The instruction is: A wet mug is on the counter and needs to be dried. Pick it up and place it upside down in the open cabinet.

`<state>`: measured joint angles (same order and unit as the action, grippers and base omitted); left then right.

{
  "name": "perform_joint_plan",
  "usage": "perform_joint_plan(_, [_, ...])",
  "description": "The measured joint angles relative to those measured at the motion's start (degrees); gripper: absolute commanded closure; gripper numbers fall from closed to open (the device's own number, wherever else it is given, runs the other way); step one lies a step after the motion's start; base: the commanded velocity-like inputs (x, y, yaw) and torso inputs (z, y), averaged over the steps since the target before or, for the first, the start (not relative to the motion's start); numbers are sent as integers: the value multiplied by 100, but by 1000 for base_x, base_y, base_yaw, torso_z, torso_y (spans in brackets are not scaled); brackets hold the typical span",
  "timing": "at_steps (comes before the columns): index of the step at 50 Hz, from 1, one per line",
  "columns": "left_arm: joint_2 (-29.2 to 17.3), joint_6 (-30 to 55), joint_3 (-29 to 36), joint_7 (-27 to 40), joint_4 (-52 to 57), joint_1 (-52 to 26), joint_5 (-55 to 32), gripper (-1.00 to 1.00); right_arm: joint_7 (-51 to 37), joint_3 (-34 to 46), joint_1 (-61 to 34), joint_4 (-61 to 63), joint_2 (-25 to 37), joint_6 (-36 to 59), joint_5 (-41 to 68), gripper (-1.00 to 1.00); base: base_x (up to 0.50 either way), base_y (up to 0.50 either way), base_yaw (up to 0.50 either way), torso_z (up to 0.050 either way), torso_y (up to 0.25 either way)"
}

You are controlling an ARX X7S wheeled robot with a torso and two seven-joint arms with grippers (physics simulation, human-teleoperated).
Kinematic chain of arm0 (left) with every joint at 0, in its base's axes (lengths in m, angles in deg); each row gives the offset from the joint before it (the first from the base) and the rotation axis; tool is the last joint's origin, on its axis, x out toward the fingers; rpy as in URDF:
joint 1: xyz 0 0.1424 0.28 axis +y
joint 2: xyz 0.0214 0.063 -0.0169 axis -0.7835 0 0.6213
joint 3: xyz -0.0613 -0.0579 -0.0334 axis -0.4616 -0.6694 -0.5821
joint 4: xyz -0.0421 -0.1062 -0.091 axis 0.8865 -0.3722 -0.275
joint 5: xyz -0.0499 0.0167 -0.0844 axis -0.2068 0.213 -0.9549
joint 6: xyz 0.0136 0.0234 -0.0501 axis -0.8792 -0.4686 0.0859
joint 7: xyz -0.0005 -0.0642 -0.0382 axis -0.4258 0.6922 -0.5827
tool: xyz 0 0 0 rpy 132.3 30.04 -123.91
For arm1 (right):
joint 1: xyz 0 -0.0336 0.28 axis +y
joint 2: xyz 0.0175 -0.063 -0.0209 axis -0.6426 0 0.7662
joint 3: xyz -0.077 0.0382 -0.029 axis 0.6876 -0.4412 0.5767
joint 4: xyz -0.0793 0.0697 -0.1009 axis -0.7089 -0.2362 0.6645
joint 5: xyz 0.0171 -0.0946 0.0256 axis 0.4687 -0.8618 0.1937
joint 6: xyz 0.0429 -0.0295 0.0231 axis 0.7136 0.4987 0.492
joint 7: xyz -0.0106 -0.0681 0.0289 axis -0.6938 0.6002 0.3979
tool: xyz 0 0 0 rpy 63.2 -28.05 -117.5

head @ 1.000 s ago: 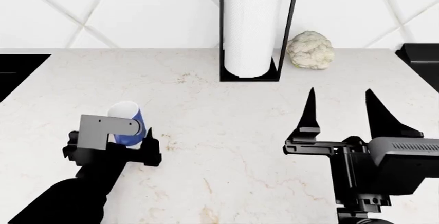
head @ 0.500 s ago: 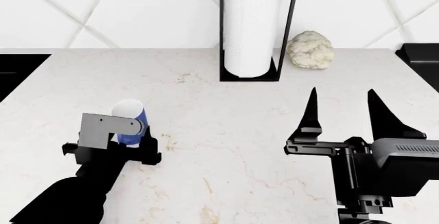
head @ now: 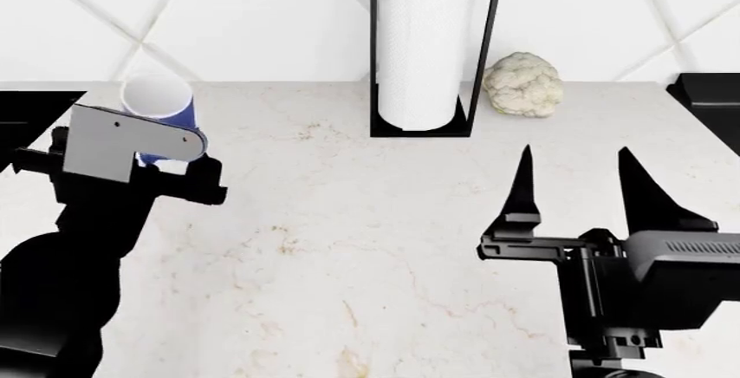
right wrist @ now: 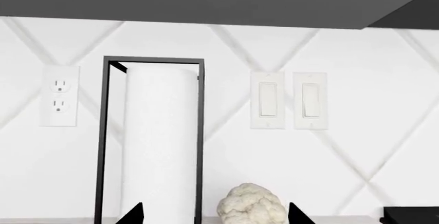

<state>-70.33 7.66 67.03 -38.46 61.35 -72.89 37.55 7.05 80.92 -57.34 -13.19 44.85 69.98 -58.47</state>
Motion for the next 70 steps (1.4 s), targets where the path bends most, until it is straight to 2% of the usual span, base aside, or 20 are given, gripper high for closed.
perform_joint_plan(8, [-417, -364, 540, -90, 236, -445, 380, 100, -17, 21, -60, 45, 30, 82, 26, -100, 0, 0, 0, 0, 0])
perform_joint_plan(20, [-995, -1366, 1185, -248, 236, -993, 1012, 100, -53, 7, -125, 179, 89, 212, 87, -100, 0, 0, 0, 0, 0])
perform_joint_plan(31, [-1739, -2602, 2163, -449, 37, -1476, 2194, 100, -75, 11, -113, 262, 129, 255, 133, -100, 0, 0, 0, 0, 0])
perform_joint_plan(43, [-2390, -3851, 3040, -359, -521, -1773, 3580, 100, -85, 20, -70, 293, 153, 234, 179, -100, 0, 0, 0, 0, 0])
perform_joint_plan(55, [-2695, -4732, 3509, -292, -868, -2171, 4566, 100, -72, 36, -55, 338, 184, 262, 271, -100, 0, 0, 0, 0, 0])
perform_joint_plan(70, [-2837, -5545, 3776, -394, -1007, -2787, 5288, 100, -73, 22, -31, 374, 209, 249, 380, -100, 0, 0, 0, 0, 0])
